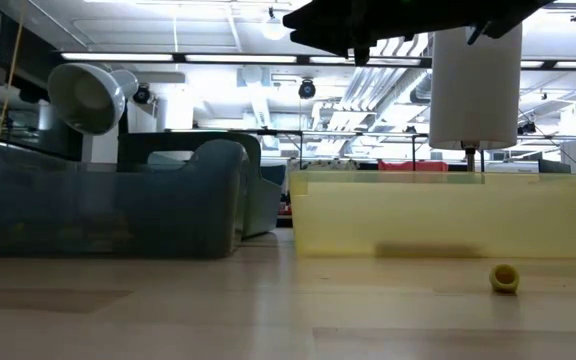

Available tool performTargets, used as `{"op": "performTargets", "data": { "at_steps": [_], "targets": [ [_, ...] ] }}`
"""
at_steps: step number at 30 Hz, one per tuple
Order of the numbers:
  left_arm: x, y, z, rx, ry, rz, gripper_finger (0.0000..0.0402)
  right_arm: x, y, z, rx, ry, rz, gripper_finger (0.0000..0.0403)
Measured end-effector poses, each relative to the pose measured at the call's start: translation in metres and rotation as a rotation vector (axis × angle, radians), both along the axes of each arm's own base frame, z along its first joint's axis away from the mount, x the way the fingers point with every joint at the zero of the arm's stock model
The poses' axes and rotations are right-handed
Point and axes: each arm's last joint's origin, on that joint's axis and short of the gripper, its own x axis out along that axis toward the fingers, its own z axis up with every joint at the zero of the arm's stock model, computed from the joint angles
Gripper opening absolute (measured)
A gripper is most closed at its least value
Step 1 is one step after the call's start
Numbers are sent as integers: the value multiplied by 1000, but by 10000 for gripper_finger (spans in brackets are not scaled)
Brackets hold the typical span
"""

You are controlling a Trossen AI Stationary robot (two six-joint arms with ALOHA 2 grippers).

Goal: Sort crayons
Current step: Put the orange crayon into the yellow bin

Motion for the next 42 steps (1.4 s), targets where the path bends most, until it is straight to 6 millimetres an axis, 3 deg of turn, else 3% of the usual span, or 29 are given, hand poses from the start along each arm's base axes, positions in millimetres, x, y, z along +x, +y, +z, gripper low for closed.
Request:
{"op": "performTargets", "data": {
  "at_steps": [10,23,42],
  "targets": [
    [2,0,-8,43,-3,8,126,0,0,0,0,0,0,178],
    [7,1,17,64,-140,-17,126,0,0,0,0,-1,0,178],
    [12,17,-9,-31,-72,-1,126,0,0,0,0,0,0,178]
  ]
}}
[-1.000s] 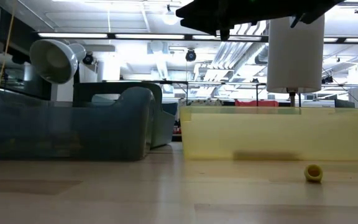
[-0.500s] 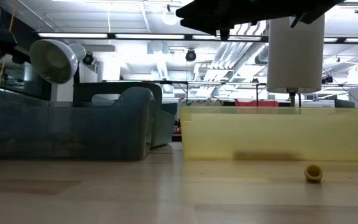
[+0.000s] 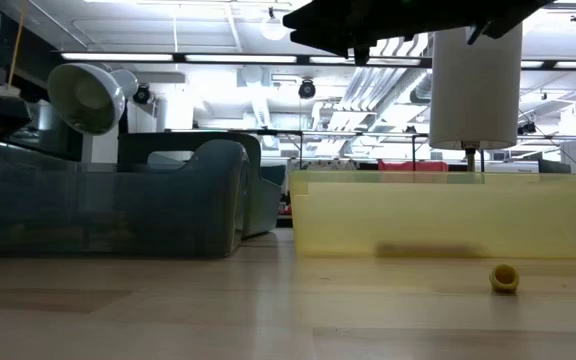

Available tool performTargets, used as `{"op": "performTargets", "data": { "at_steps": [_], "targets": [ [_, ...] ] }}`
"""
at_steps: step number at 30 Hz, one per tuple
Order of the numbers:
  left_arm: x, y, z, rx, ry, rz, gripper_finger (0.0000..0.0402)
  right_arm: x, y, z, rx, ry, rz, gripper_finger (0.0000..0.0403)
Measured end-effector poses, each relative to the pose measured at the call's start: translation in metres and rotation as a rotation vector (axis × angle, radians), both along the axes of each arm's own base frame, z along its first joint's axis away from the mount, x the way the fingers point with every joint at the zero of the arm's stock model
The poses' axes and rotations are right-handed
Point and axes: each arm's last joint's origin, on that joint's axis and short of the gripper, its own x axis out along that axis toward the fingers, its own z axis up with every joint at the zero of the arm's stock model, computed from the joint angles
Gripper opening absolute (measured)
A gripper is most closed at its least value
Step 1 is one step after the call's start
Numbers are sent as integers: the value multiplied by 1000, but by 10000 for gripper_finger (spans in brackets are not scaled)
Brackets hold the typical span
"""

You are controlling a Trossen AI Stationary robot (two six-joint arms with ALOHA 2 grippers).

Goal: Sort crayons
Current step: Put the orange crayon into the yellow bin

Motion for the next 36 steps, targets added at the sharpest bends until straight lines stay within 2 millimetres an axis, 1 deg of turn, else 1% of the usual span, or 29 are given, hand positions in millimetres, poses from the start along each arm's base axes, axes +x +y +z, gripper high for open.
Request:
{"op": "performTargets", "data": {
  "at_steps": [8,11,14,18,22,24,26,28,30,33,36],
  "targets": [
    [4,0,-8,-32,72,15,126,0,0,0,0,0,0,178],
    [6,2,-9,-33,84,24,119,0,0,0,0,0,0,178],
    [6,3,-10,-34,96,19,87,0,0,0,0,0,0,178],
    [5,3,-10,-35,121,18,15,0,0,0,0,0,0,178],
    [4,2,1,-52,160,43,7,0,0,0,0,0,1,178],
    [-1,4,13,-40,194,49,3,0,0,0,0,0,0,178],
    [0,-1,37,-99,143,54,3,0,0,0,0,0,1,178],
    [-4,1,61,-117,56,57,1,0,0,0,0,0,1,178],
    [-8,7,81,-102,-81,54,1,0,0,0,0,-1,0,178],
    [-12,20,117,-83,-361,57,1,0,0,0,0,0,0,178],
    [-15,36,135,25,-558,51,1,0,0,0,0,-1,0,178]
  ]
}}
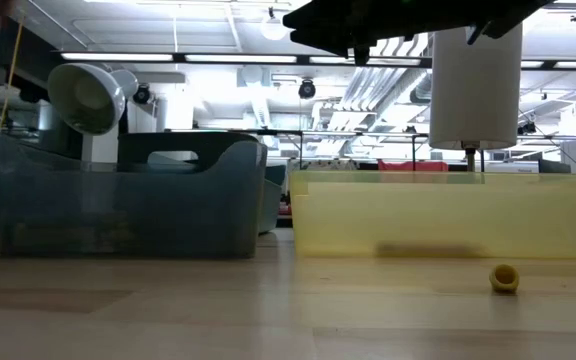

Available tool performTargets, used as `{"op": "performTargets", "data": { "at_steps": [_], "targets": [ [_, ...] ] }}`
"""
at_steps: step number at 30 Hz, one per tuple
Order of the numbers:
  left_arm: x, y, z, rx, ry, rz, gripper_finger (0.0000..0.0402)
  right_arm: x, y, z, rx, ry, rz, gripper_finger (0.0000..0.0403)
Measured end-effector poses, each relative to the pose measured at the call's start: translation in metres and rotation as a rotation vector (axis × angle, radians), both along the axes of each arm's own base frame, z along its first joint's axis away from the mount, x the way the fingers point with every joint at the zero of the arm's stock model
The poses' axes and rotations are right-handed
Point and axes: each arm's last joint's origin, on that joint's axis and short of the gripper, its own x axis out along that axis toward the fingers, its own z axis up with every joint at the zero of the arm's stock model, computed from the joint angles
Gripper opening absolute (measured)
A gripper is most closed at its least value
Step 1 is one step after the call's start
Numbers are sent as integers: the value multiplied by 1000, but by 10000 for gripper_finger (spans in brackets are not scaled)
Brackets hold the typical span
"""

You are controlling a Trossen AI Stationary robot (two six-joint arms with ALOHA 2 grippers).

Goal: Sort crayons
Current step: Put the orange crayon into the yellow bin

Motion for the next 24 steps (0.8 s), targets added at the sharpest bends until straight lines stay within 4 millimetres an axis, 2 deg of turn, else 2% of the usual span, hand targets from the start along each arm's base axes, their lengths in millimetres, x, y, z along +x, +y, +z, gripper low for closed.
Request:
{"op": "performTargets", "data": {
  "at_steps": [3,5,8,11,16,20,24],
  "targets": [
    [3,19,11,35,-170,21,1,0,0,0,0,0,0,178],
    [8,33,5,46,-241,27,0,0,0,0,0,0,0,178],
    [17,55,-10,-3,-368,6,0,0,0,0,-8,1,0,178],
    [24,80,-34,-61,-520,-5,0,0,0,0,-11,2,0,178],
    [21,122,-67,-156,-740,92,0,0,0,0,-26,5,1,178],
    [16,143,-82,-271,-782,182,0,0,-3,2,-24,-14,-3,178],
    [20,151,-83,-353,-777,194,0,2,-9,5,-18,-62,50,178]
  ]
}}
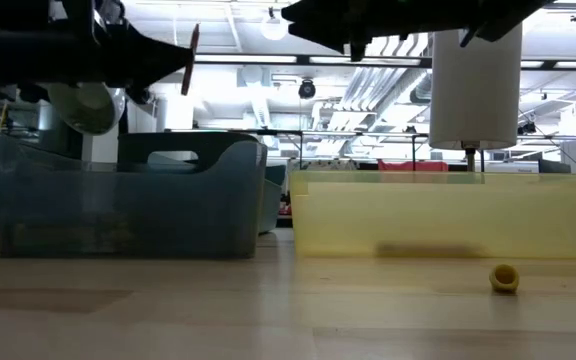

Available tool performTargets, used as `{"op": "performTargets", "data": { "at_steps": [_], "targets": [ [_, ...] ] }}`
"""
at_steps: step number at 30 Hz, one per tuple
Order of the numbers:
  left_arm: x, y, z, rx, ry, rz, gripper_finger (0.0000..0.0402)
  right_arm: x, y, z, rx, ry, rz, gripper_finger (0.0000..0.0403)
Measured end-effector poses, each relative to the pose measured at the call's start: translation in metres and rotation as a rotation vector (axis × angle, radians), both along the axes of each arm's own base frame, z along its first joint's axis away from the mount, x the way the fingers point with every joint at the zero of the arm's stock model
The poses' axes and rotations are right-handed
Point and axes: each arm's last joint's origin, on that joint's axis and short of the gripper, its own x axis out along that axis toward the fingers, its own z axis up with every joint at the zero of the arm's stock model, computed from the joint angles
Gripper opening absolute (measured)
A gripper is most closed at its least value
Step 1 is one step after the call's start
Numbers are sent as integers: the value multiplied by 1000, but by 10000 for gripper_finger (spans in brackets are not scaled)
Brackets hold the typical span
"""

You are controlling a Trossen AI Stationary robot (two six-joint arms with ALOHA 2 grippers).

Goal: Sort crayons
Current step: Put the orange crayon into the yellow bin

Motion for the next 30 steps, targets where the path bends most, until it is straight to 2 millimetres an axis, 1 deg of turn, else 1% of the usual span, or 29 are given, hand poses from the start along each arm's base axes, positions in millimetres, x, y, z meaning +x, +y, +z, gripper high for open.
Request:
{"op": "performTargets", "data": {
  "at_steps": [4,8,12,16,20,23,30],
  "targets": [
    [7,1,6,-5,-19,-36,0,9,-2,-8,-6,-51,83,178],
    [14,2,9,-5,-12,-32,0,18,-5,-19,-7,-121,88,178],
    [23,1,9,-16,7,-30,0,32,-10,-19,45,-135,90,178],
    [34,0,8,-31,31,-26,0,54,-10,-21,71,-44,125,178],
    [37,0,6,-29,47,-24,0,70,-10,-14,79,32,127,178],
    [37,0,7,-29,40,-23,0,76,-8,-11,80,59,158,178],
    [37,0,7,-29,35,-24,0,77,-5,-10,114,65,153,175]
  ]
}}
